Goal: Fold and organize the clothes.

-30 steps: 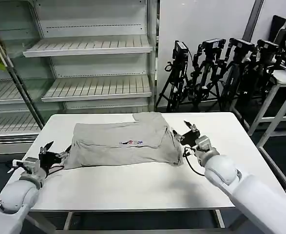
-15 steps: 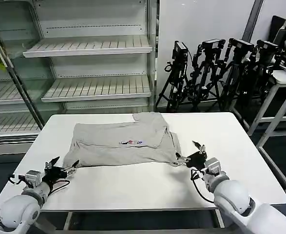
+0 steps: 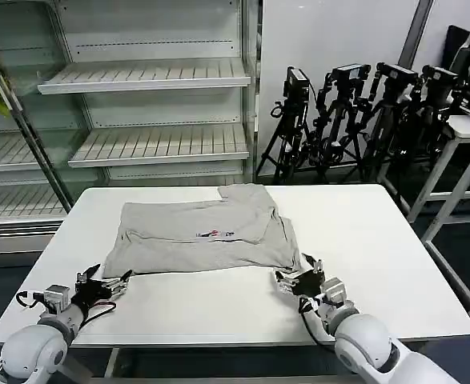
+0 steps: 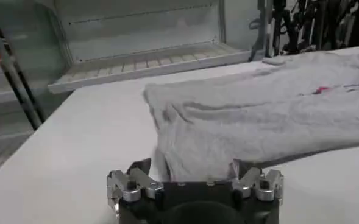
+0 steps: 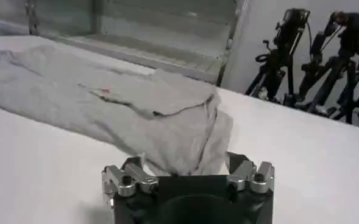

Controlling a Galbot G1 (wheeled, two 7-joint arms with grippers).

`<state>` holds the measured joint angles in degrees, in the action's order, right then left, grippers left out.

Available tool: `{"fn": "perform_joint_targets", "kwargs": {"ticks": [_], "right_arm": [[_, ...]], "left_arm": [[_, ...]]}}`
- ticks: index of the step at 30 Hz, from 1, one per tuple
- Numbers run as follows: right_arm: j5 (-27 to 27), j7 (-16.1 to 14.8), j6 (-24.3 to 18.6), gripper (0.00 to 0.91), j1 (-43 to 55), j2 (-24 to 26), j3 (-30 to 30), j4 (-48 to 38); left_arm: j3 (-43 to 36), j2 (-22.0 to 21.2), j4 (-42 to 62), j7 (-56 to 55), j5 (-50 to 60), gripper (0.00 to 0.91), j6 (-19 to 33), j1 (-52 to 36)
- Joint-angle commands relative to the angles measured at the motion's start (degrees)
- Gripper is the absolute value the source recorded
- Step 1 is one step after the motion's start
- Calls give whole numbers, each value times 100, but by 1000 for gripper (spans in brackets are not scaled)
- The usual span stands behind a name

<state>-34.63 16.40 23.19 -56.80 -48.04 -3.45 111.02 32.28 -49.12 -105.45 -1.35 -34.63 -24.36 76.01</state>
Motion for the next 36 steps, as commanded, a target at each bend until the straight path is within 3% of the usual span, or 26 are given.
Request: {"fn": "perform_joint_targets", "kwargs": {"ticks": [1, 3, 7, 9, 16, 28, 36], "right_arm": [[23, -28, -7, 453, -98, -142, -50, -72], [26, -36, -11, 302, -117, -142, -44, -68], [65, -58, -36, 141, -188, -138, -13, -56], [75, -67, -58, 111, -220, -130, 5, -50], [103, -76, -103, 20, -261, -122, 63, -63], [105, -94, -115, 0, -340, -23, 160, 30], [-212, -30, -91, 0, -691, 620, 443, 566]], "left_arm": [[-5, -44, -45, 27, 32, 494, 4, 78], [-18, -70, -62, 38, 52, 252, 18, 82], [-31, -108, -72, 61, 106, 101, 54, 91], [-31, -113, -71, 76, 127, 71, 64, 103], [-30, -144, -52, 93, 177, 60, 94, 122], [-43, -132, -60, 152, 279, 50, 159, 171], [152, 60, -361, 153, 235, 50, 158, 623]]}}
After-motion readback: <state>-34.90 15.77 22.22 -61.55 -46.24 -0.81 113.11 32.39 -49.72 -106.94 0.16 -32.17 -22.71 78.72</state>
